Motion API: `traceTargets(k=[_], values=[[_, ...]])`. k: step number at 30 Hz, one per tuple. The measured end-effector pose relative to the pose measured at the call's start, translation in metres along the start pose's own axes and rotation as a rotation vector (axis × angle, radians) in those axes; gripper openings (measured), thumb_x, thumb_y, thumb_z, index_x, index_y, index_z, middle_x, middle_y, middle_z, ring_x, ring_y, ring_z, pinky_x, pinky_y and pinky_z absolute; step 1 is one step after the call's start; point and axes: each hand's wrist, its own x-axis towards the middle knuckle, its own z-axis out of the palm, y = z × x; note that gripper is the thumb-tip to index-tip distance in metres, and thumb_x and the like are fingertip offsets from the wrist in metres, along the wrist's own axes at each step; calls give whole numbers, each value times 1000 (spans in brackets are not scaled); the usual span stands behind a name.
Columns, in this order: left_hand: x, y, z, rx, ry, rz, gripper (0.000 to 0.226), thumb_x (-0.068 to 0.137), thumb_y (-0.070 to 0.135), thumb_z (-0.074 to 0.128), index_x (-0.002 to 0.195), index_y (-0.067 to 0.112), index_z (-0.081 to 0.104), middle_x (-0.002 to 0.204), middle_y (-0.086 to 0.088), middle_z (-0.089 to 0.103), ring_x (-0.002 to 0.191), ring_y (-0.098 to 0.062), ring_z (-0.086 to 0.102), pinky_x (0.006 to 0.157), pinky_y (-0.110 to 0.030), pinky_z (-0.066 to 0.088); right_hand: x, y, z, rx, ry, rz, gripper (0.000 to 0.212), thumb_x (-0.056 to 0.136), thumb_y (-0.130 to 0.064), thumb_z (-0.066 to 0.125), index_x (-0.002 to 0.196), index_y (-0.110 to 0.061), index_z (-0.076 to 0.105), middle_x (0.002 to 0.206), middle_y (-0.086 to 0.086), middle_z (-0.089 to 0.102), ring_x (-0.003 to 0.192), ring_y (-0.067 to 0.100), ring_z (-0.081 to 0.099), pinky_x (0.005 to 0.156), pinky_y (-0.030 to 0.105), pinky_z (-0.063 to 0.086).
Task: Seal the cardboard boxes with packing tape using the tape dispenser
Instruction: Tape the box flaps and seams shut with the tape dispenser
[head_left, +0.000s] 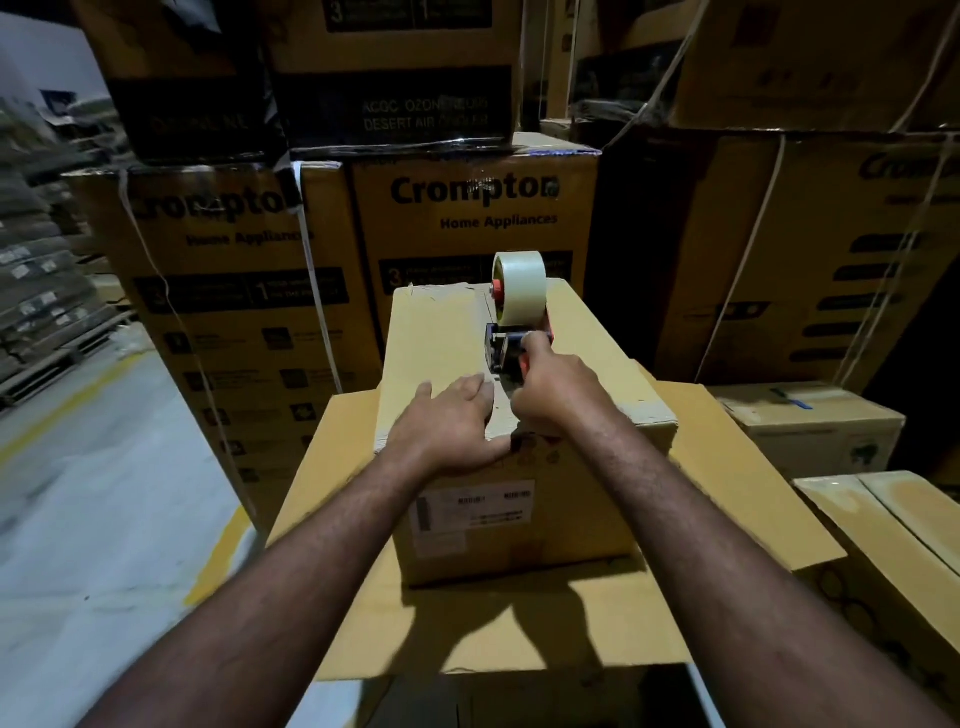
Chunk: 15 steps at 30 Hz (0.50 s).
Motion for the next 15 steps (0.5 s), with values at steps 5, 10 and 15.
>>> traceTargets(k=[5,10,15], values=[[3,-11,1,-29,-2,-74,95,93,78,29,163,17,10,171,-5,3,157,-20,7,123,-63,6,-30,-3,-6,-23,-21,-39,53,88,-14,61,133,-25,36,105,12,59,89,30,58,68,39,54],[4,-12,3,-54,-44,-75,96,93,78,31,163,18,6,172,-3,-1,158,-21,1,120,-69,2,-61,3,3,-46,4,-23,51,93,-17,59,133,-28,31,102,10,58,88,29,59,66,37,52],[14,-14,-7,-105,-212,-20,114,84,87,37,163,15,-3,171,-5,-9,157,-23,-8,119,-69,-5,-68,-1,-2,-32,-21,27,58,93,-22,64,138,-29,27,115,13,62,91,29,63,75,46,61]])
